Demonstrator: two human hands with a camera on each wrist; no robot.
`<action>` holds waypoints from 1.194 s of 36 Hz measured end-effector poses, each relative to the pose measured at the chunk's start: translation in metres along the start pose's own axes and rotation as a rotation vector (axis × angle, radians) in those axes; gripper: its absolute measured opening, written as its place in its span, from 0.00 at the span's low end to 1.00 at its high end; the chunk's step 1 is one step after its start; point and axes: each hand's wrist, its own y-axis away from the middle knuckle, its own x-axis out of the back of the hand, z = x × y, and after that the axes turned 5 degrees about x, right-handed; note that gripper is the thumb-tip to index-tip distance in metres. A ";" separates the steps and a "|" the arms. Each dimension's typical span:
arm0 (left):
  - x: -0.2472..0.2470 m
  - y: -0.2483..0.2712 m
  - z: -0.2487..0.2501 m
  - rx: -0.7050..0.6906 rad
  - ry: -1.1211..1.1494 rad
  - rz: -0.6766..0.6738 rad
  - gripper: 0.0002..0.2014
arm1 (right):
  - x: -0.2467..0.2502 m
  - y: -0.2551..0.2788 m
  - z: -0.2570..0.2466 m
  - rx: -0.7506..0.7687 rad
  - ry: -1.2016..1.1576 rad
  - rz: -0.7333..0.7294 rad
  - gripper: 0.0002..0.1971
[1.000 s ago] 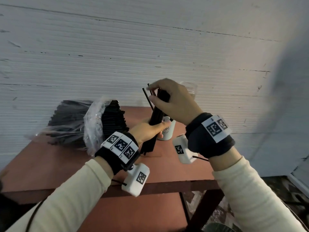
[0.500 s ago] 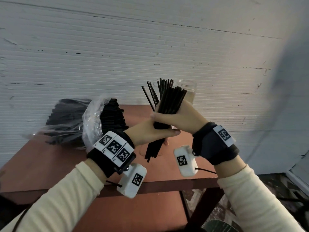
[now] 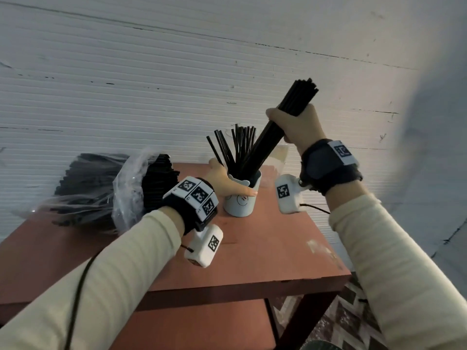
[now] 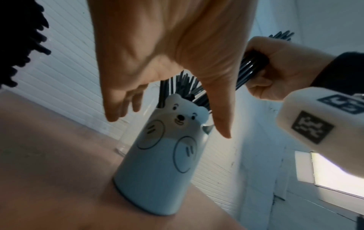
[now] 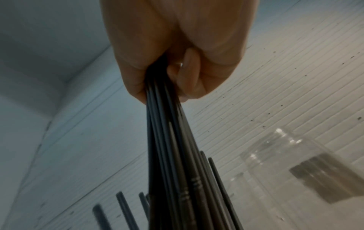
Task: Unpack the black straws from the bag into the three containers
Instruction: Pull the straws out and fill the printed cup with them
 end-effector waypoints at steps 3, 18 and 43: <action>0.001 -0.010 0.000 -0.098 0.017 -0.013 0.50 | -0.011 -0.009 0.008 -0.029 0.071 -0.086 0.12; 0.005 -0.022 -0.008 -0.178 -0.006 -0.070 0.36 | -0.038 -0.005 0.040 -0.099 0.309 -0.425 0.17; 0.004 -0.023 -0.009 -0.135 -0.013 -0.080 0.42 | -0.040 -0.005 0.044 0.501 0.517 -0.258 0.19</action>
